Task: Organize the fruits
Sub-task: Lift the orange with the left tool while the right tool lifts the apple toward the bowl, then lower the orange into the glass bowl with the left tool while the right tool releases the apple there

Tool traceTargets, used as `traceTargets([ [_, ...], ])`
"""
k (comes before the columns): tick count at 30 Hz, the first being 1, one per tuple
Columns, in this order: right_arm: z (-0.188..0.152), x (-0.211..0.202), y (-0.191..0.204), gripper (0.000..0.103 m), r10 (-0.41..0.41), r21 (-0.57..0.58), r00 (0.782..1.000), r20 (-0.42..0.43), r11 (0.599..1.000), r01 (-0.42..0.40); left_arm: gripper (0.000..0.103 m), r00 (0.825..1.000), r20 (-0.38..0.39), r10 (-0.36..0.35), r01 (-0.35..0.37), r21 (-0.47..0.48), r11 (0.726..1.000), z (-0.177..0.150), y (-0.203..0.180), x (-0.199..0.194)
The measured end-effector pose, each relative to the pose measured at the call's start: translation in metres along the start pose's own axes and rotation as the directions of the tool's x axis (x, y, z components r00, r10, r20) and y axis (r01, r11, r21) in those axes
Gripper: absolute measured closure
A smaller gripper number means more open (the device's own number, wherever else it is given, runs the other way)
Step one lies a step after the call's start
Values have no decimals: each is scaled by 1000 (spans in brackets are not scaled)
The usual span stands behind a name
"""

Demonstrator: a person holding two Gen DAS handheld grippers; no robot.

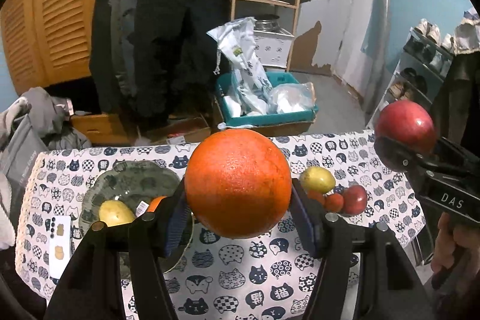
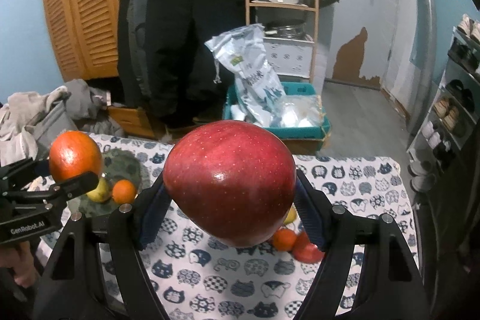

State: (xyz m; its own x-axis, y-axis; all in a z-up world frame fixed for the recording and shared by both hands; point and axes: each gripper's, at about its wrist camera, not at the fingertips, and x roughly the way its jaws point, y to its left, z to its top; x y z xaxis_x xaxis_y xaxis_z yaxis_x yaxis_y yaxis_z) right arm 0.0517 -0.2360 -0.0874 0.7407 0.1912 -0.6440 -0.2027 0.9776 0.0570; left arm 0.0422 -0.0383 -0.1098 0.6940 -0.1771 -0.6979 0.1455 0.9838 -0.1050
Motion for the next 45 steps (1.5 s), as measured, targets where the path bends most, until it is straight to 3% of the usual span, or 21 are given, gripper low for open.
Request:
traceTargets([
  [27, 39, 57, 120, 26, 165, -95, 985, -51, 981, -169, 39, 988, -18, 155, -156, -147, 977, -20, 114, -9],
  [45, 26, 119, 197, 26, 235, -141, 957, -172, 955, -260, 39, 970, -136, 202, -229, -218, 949, -55, 184, 20],
])
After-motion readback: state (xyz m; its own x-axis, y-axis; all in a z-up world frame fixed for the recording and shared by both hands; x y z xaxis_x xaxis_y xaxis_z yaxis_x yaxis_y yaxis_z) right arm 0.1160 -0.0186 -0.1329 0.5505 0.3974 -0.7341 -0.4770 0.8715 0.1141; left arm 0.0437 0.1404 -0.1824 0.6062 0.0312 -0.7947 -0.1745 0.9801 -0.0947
